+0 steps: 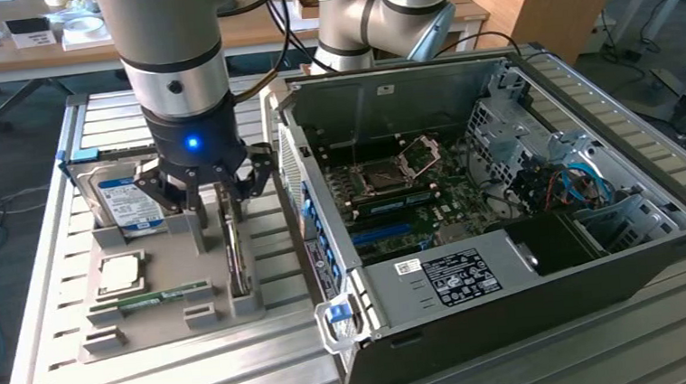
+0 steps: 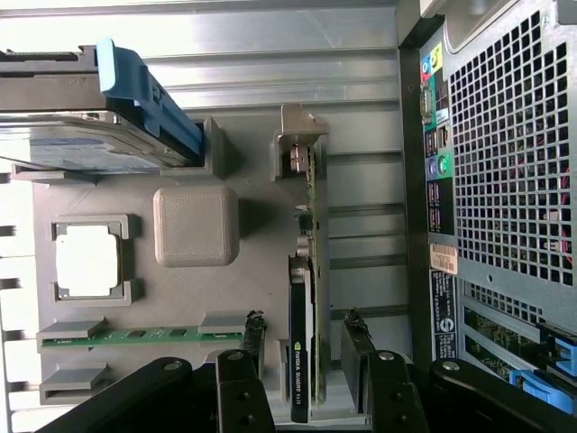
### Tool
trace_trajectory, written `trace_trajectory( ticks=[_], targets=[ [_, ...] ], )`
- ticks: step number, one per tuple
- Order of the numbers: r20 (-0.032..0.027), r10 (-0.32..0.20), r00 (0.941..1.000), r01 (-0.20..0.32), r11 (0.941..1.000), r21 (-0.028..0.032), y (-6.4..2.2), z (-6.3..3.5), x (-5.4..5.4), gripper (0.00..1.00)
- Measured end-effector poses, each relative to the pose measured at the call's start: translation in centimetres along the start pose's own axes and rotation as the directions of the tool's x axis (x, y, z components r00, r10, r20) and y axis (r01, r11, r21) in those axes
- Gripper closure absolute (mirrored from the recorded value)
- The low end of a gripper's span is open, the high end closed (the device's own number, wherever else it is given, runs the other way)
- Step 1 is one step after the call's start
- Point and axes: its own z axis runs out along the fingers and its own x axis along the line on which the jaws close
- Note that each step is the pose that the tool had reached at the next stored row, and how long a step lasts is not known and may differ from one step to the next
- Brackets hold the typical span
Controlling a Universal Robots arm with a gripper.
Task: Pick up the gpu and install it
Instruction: 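Pick up the gpu and move the gpu toward the slot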
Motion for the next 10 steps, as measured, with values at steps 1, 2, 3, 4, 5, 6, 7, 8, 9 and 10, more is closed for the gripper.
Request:
trace_trajectory(
  ticks=[1, 2, 3, 4, 5, 6, 7, 8, 9, 10],
  targets=[
    [0.0001, 0.0, 1.0, 0.0, 1.0, -0.0001, 0.0, 0.03, 0.0, 0.53],
    [0.0003, 0.0, 1.0, 0.0, 1.0, -0.0003, 0.0, 0.1, 0.0, 0.53],
    [0.0002, 0.0, 1.0, 0.0, 1.0, -0.0001, 0.0, 0.2, 0.0, 0.53],
    [0.0001, 0.0, 1.0, 0.0, 1.0, -0.0001, -0.01, 0.34, 0.0, 0.53],
    [0.0001, 0.0, 1.0, 0.0, 1.0, 0.0, -0.02, 0.48, 0.0, 0.53],
    [0.0001, 0.0, 1.0, 0.0, 1.0, -0.0001, -0.02, 0.62, 0.0, 0.53],
    [0.0001, 0.0, 1.0, 0.0, 1.0, 0.0, -0.03, 0.75, 0.0, 0.53],
    [0.0001, 0.0, 1.0, 0.0, 1.0, 0.0, -0.04, 0.89, 0.0, 0.53],
    [0.0001, 0.0, 1.0, 0.0, 1.0, 0.0, -0.05, 1.02, 0.0, 0.53],
    [0.0002, 0.0, 1.0, 0.0, 1.0, -0.0002, -0.05, 1.14, 0.0, 0.53]
  ],
)
